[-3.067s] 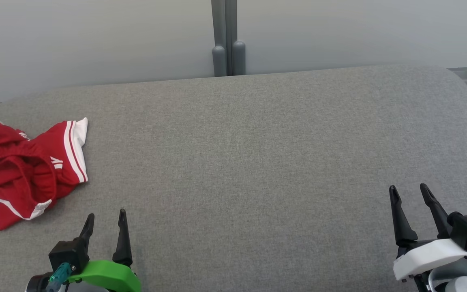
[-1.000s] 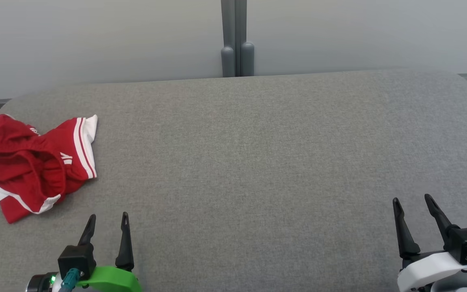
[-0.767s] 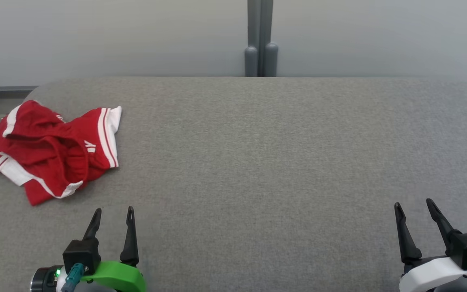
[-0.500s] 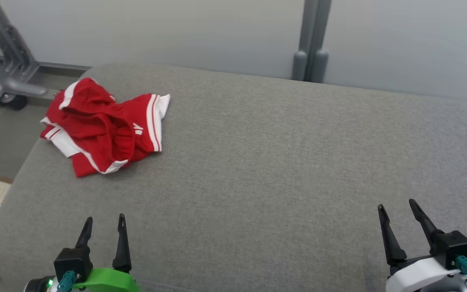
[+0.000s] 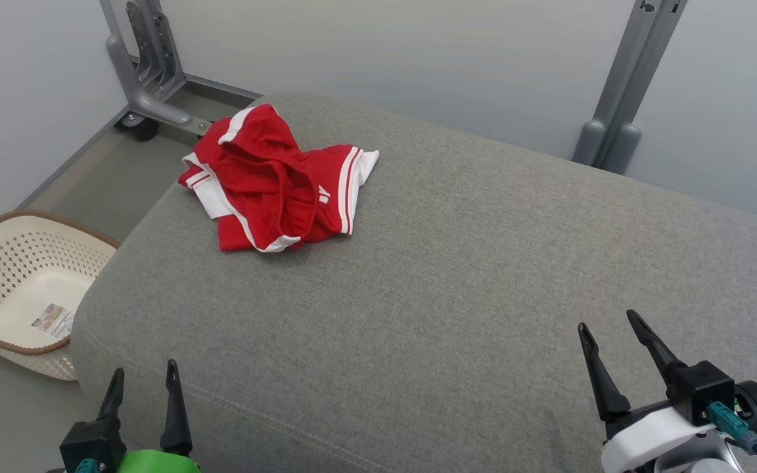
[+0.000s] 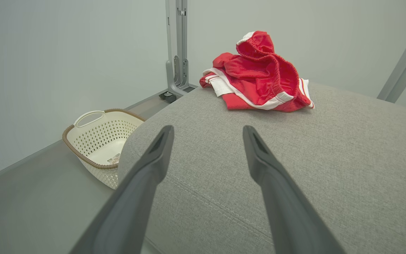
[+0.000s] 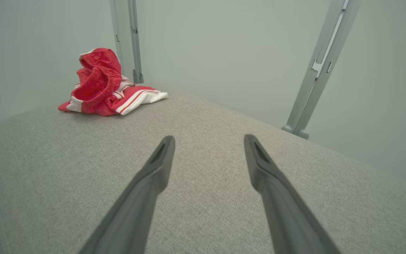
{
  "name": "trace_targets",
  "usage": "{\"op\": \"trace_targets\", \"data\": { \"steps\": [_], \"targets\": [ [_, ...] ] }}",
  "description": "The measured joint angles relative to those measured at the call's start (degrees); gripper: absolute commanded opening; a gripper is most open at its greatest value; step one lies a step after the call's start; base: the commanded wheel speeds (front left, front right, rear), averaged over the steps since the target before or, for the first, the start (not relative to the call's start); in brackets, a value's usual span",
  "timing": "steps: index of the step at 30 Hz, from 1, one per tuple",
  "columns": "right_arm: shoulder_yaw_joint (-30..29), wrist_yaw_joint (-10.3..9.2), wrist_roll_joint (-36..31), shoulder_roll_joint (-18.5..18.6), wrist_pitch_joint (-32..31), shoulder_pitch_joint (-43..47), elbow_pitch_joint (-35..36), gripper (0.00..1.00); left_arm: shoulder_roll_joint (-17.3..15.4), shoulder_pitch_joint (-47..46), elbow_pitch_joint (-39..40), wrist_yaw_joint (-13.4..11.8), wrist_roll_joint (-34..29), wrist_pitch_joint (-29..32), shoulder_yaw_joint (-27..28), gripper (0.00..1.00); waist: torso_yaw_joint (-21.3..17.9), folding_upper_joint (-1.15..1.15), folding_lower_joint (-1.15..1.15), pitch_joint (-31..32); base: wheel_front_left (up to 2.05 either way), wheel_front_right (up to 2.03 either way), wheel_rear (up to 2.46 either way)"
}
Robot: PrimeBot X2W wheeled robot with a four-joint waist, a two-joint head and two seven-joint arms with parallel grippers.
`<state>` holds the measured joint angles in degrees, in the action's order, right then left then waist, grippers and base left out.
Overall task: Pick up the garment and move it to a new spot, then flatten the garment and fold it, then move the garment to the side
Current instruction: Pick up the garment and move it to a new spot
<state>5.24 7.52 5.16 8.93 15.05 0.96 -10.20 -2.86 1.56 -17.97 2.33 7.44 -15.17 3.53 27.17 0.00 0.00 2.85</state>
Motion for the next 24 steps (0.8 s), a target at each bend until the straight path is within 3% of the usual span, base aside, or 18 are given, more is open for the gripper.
{"op": "trace_targets", "data": {
  "steps": [12,19,24],
  "targets": [
    [-0.2,-0.01,0.4,0.6,0.0,0.8,2.2,1.0,0.0,-1.7,0.9,-0.2,2.0,0.0,-1.2,1.0,-2.4,0.0,0.0,-0.8,0.0,0.0,0.0],
    [-0.1,0.0,1.1,3.6,0.0,-1.9,4.7,1.0,0.0,-11.0,-2.0,-2.2,6.8,0.7,-5.3,1.0,-3.8,0.0,0.0,-5.1,0.0,0.0,0.0],
    [0.1,-0.01,1.7,6.7,0.0,-5.3,6.7,1.0,0.0,-20.3,-3.8,-3.4,9.5,5.1,-7.7,1.0,-4.6,0.0,0.0,-8.9,0.0,0.0,0.0]
  ]
}}
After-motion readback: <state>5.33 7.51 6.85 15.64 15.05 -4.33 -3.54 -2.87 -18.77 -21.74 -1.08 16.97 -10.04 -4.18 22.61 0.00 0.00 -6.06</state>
